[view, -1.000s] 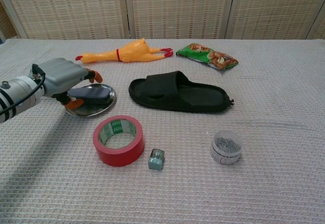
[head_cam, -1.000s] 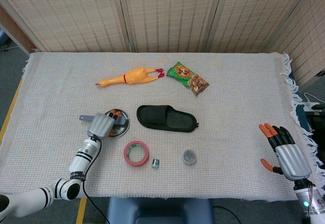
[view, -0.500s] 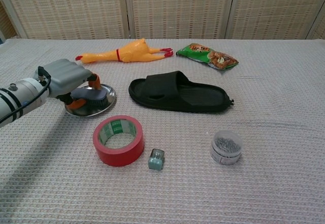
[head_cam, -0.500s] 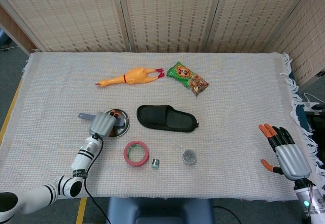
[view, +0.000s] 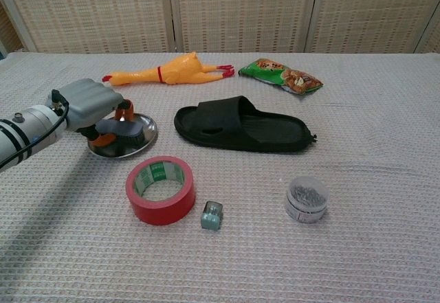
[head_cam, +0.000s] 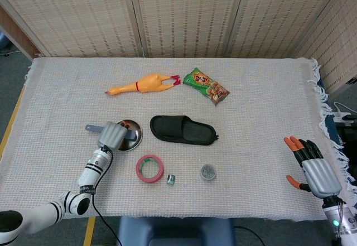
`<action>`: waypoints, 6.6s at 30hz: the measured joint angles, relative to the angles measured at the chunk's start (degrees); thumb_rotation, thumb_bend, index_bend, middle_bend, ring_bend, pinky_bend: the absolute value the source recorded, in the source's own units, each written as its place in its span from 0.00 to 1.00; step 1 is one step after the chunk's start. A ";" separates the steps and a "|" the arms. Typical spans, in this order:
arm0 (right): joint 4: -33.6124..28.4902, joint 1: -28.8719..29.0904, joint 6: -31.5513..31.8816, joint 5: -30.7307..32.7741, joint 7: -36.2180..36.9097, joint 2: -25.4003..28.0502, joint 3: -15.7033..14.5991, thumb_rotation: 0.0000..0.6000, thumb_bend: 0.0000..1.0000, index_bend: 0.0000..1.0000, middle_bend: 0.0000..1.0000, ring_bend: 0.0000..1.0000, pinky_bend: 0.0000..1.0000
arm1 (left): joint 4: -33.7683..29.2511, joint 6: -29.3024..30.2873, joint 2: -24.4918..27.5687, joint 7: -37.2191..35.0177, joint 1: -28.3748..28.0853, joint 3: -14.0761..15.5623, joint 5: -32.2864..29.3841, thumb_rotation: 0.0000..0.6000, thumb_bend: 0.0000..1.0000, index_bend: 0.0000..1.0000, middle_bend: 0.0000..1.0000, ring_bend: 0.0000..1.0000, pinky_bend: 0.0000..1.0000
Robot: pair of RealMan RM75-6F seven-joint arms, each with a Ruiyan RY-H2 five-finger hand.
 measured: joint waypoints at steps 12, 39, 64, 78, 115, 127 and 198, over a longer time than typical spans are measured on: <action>0.05 0.16 -0.25 -0.28 0.15 -0.05 -0.16 1.00 0.15 0.00 0.00 0.00 0.00 | 1.05 2.37 -0.37 -2.97 0.30 0.71 3.04 1.00 0.41 0.53 0.58 0.76 1.00; 10.43 25.95 -28.84 -5.53 -3.41 -8.96 3.89 1.00 0.57 0.00 0.00 0.00 0.00 | -15.96 -0.03 6.95 0.82 -4.78 -7.04 -5.34 1.00 0.41 0.58 0.61 0.76 1.00; 17.98 33.98 -40.72 5.90 -15.93 -19.30 3.36 1.00 0.59 0.01 0.00 0.00 0.00 | -8.25 -1.26 -4.57 2.50 -14.17 -8.51 -8.70 1.00 0.41 0.57 0.60 0.76 1.00; 17.01 34.95 -40.09 8.09 -17.86 -18.90 2.17 1.00 0.59 0.01 0.00 0.00 0.00 | 1.77 1.68 -11.21 2.75 -16.90 -7.17 -4.53 1.00 0.41 0.56 0.59 0.76 1.00; 16.80 35.77 -38.98 10.15 -18.34 -17.67 0.08 1.00 0.60 0.01 0.00 0.00 0.00 | 2.18 -2.54 -11.53 -3.63 -16.64 -8.36 -5.79 1.00 0.41 0.57 0.60 0.76 1.00; 16.51 35.87 -38.47 10.09 -17.88 -17.18 -0.17 1.00 0.60 0.01 0.00 0.00 0.00 | 6.19 -5.69 -10.02 -6.31 -15.82 -9.09 -8.51 1.00 0.41 0.57 0.60 0.76 1.00; -4.87 26.80 -14.55 -7.16 7.73 6.40 -1.39 1.00 0.43 0.00 0.00 0.00 0.00 | -4.45 2.60 2.87 9.33 -3.10 4.19 -5.66 1.00 0.41 0.54 0.59 0.76 1.00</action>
